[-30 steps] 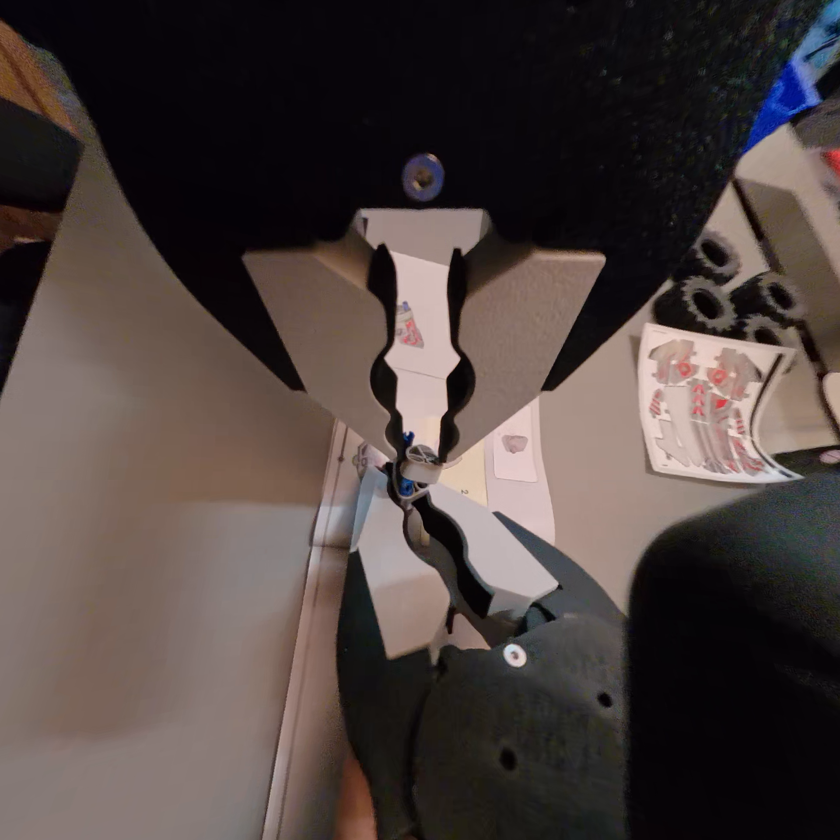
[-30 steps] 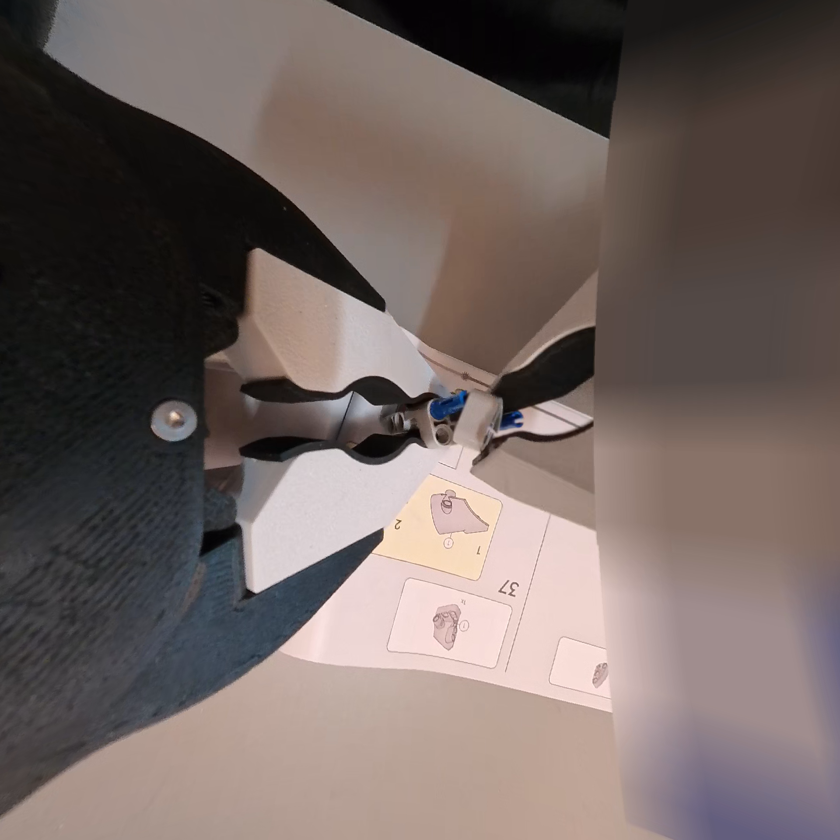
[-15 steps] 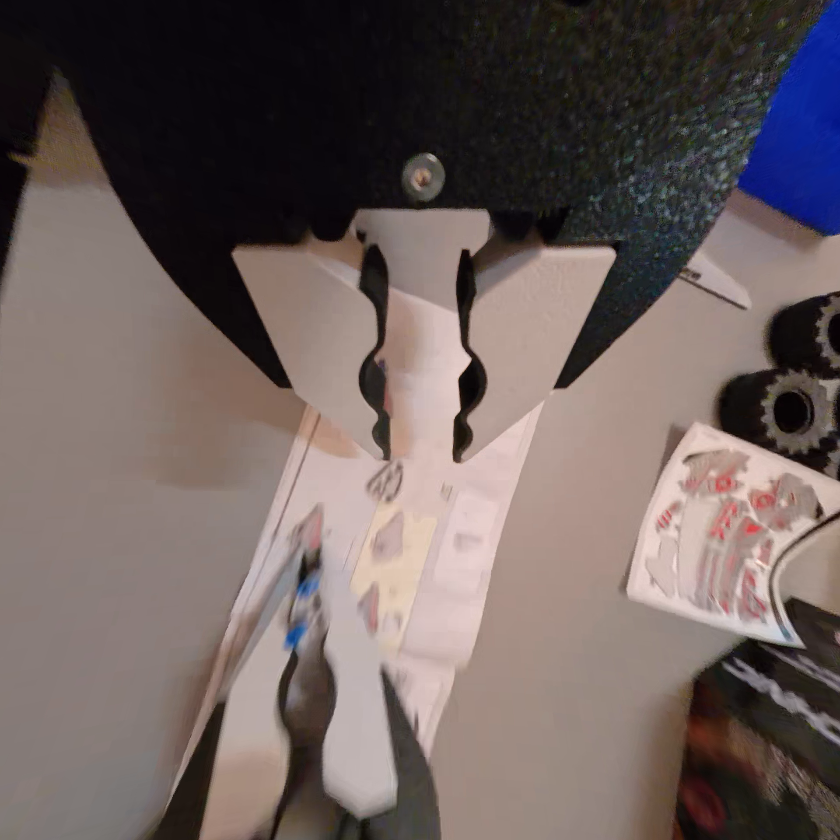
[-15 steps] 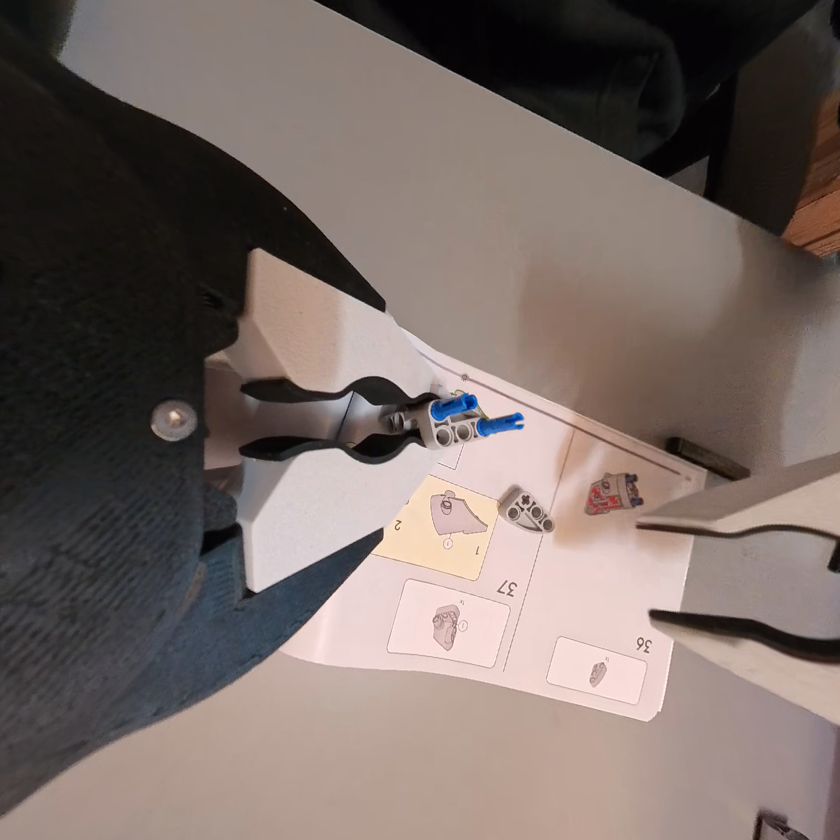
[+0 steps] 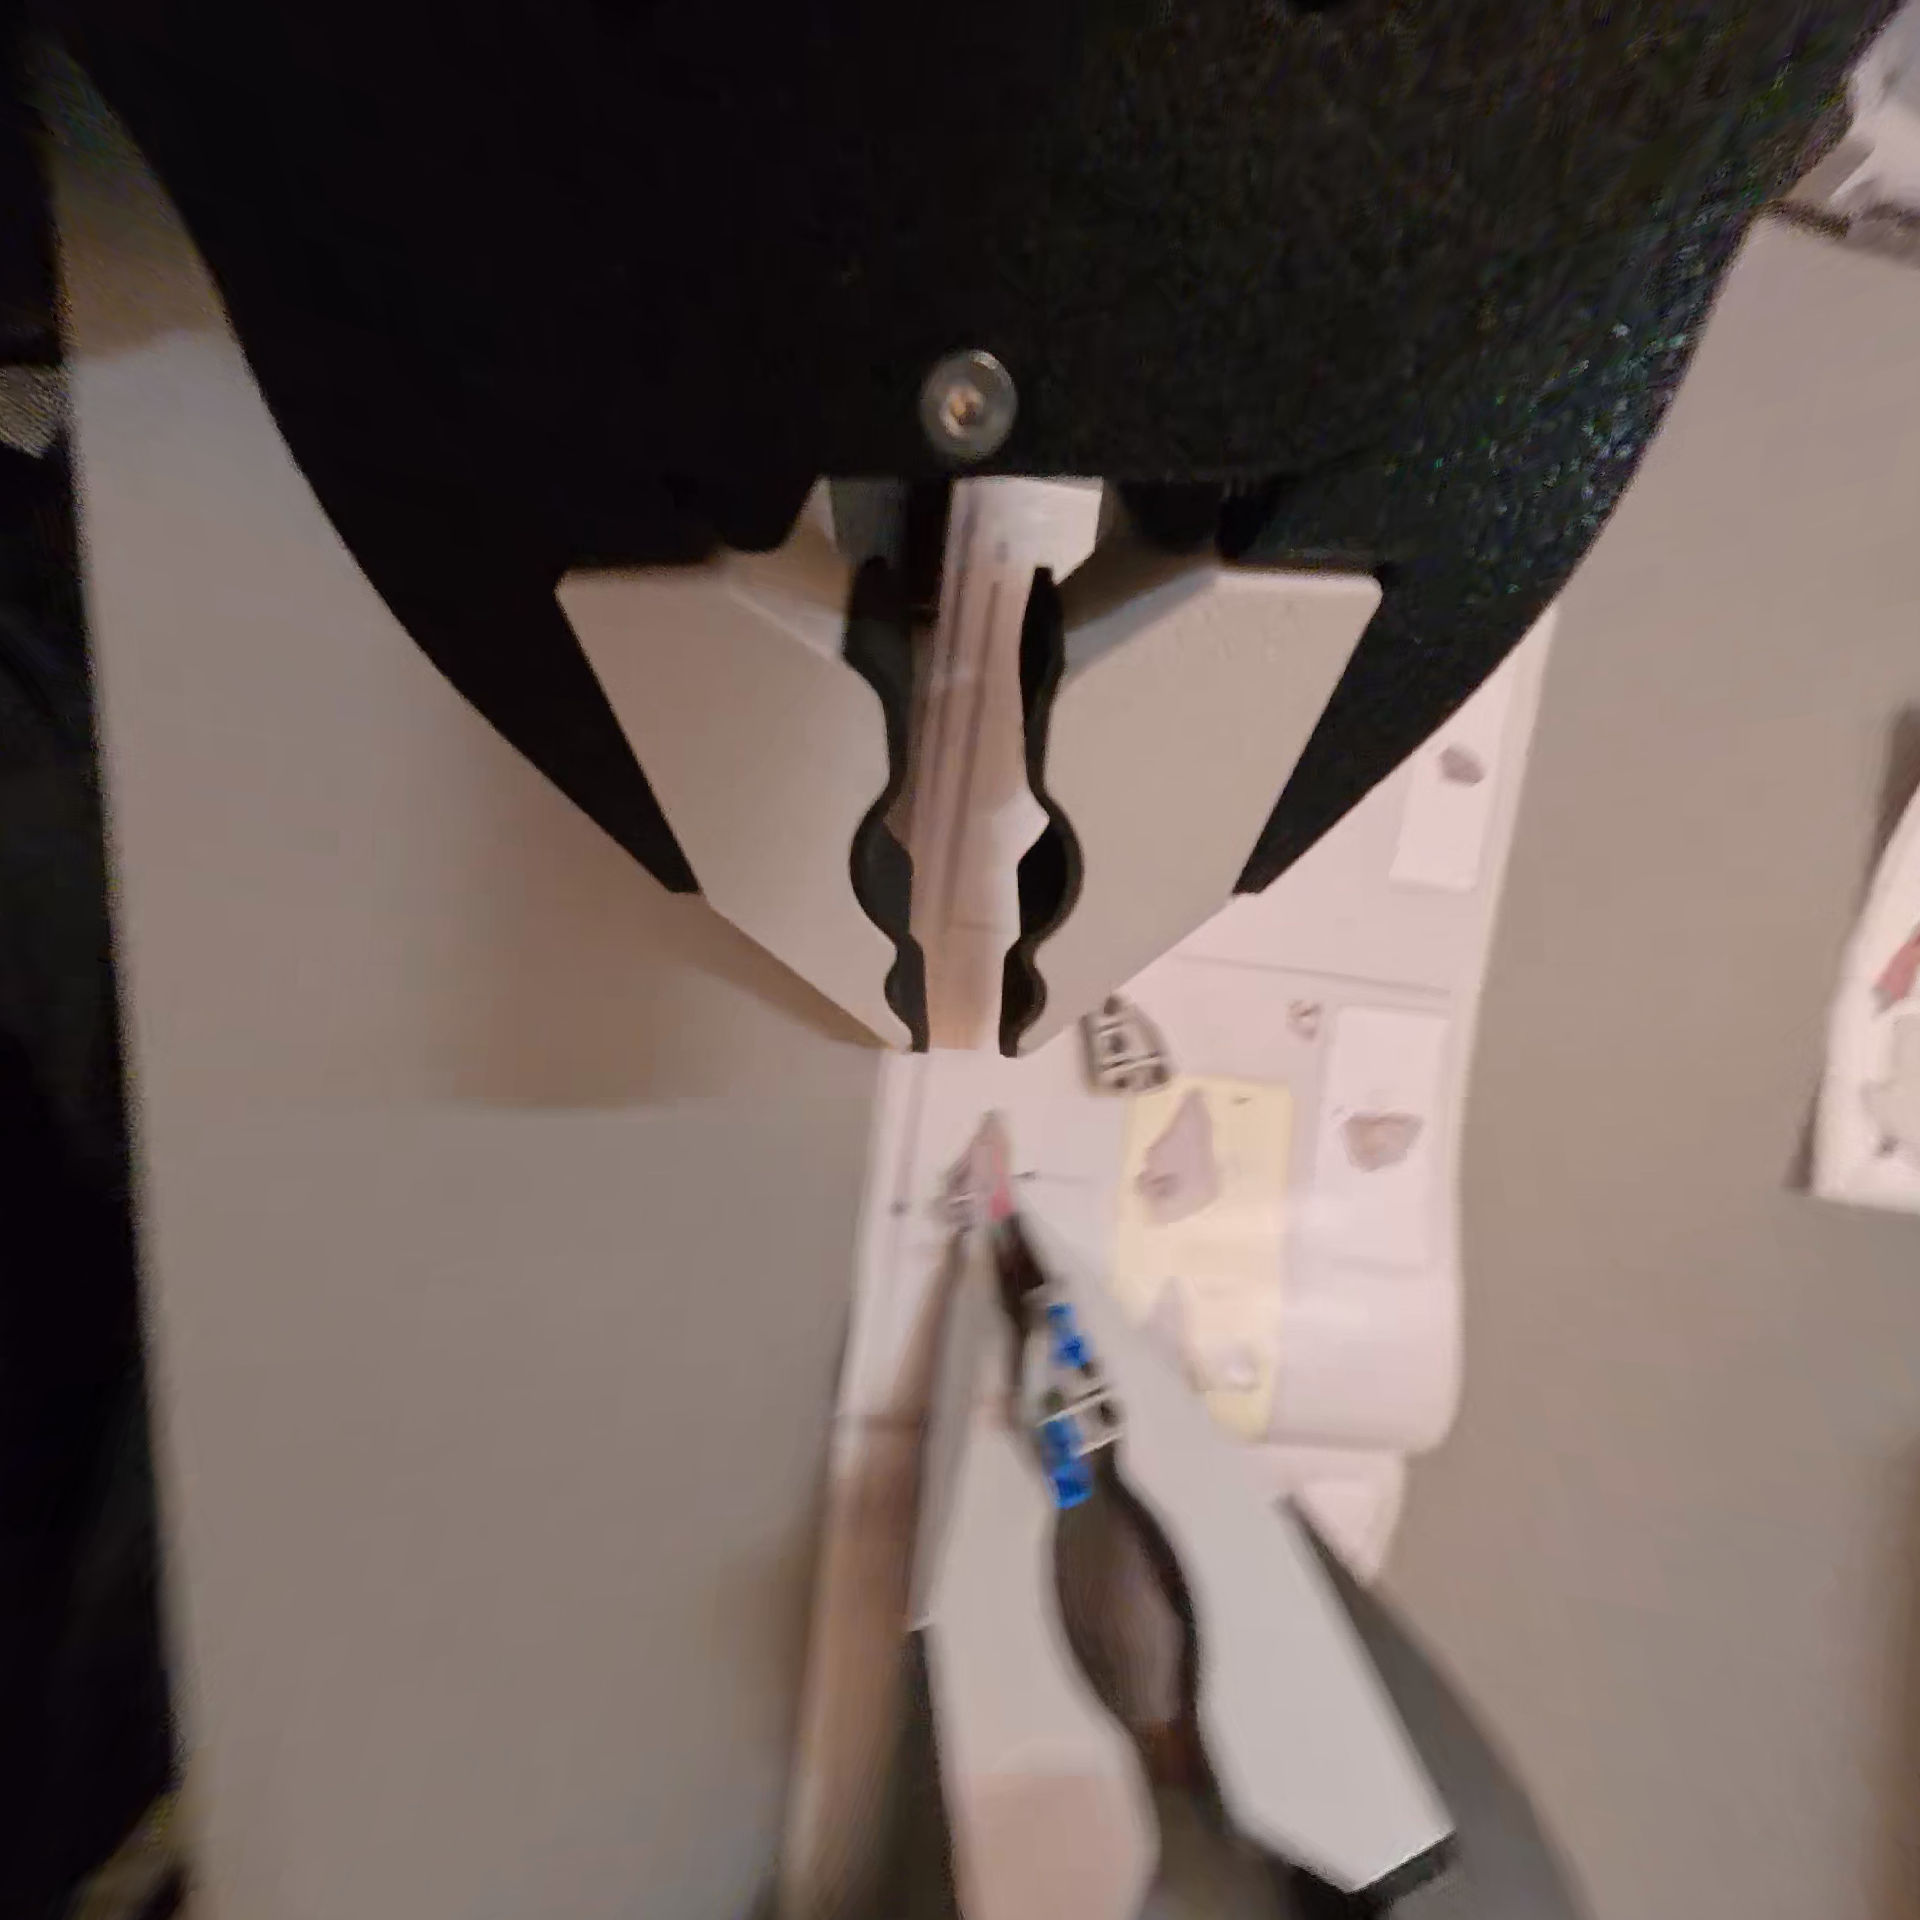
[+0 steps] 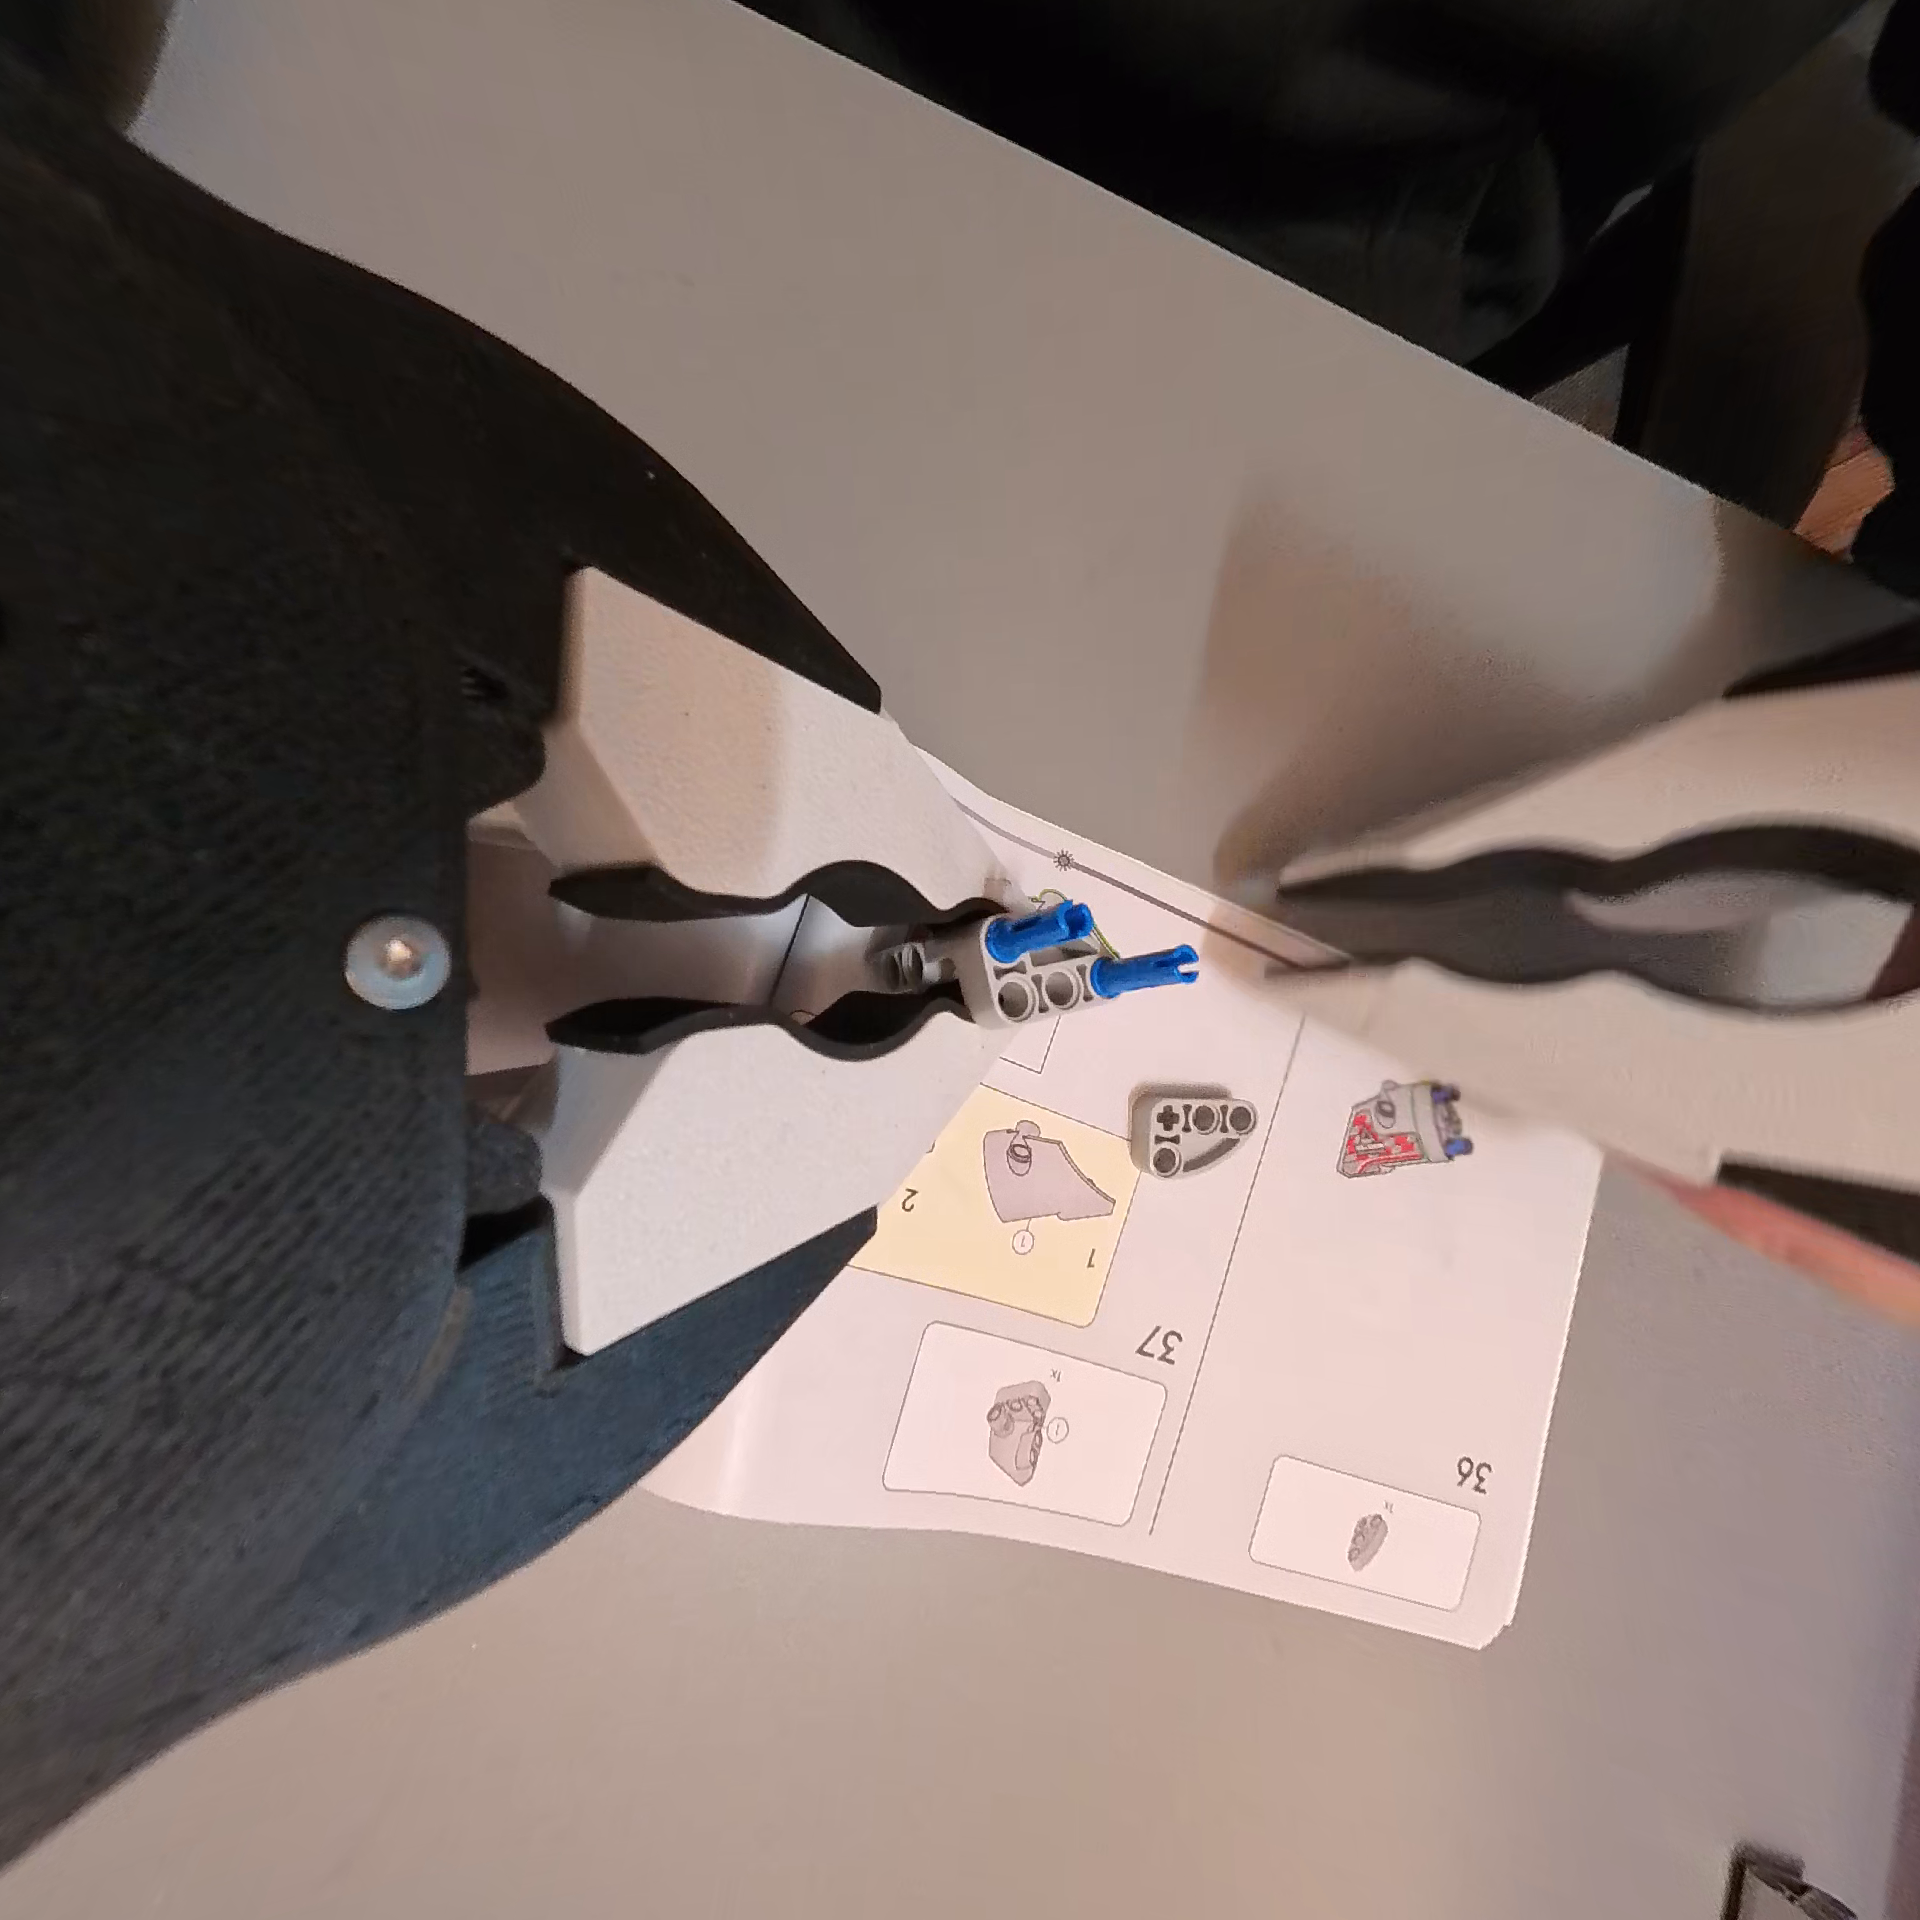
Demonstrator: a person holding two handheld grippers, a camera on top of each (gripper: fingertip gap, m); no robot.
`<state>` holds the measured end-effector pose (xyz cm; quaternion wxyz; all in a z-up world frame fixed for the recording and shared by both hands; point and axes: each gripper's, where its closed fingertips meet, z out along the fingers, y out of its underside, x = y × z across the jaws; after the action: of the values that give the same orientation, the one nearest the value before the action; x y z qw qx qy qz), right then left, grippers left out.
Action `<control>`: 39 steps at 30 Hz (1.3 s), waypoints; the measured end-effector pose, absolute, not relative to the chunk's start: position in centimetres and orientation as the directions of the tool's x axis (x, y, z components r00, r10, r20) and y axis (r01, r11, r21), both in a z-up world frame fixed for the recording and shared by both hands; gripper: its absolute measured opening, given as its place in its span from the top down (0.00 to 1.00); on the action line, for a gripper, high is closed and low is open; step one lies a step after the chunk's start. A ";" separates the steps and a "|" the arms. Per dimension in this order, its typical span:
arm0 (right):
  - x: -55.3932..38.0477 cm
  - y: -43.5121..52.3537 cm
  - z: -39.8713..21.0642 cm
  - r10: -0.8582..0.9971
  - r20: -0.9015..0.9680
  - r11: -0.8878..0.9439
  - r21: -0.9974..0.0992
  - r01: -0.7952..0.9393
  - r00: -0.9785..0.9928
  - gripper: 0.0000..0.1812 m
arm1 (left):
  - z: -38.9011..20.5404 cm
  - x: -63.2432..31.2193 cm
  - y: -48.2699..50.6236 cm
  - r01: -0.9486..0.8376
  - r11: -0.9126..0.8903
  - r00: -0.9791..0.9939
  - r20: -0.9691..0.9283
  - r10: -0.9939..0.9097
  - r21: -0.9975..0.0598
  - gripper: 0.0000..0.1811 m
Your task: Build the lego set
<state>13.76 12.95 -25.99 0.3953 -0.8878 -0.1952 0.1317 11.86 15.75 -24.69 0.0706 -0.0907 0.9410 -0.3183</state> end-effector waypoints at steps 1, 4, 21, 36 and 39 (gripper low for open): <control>13.8 12.9 -26.0 0.451 -0.084 -0.613 -0.753 0.239 0.889 0.98 | -24.5 11.3 15.5 -0.113 0.780 -0.977 -0.073 -0.199 -0.616 0.94; 13.8 12.9 -26.0 0.450 -0.098 -0.617 -0.753 0.230 0.888 0.98 | -23.9 12.6 16.0 -0.120 0.776 -0.951 -0.152 -0.269 -0.619 0.91; 13.8 12.9 -26.0 0.450 -0.095 -0.616 -0.753 0.232 0.888 0.98 | -25.0 16.4 17.9 -0.287 0.748 -0.841 -0.217 -0.495 -0.598 0.95; 13.8 12.9 -26.0 0.450 -0.096 -0.616 -0.753 0.231 0.888 0.98 | -25.9 15.1 15.2 -0.166 0.771 -0.933 -0.155 -0.324 -0.615 0.81; 13.8 12.9 -26.0 0.451 -0.097 -0.617 -0.753 0.230 0.887 0.98 | -25.8 15.1 14.9 -0.041 0.801 -0.954 -0.215 -0.209 -0.598 0.80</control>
<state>13.76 12.91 -25.96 0.3936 -0.8881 -0.1917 0.1398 15.08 14.95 -25.80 0.1362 -0.0664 0.9390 -0.3087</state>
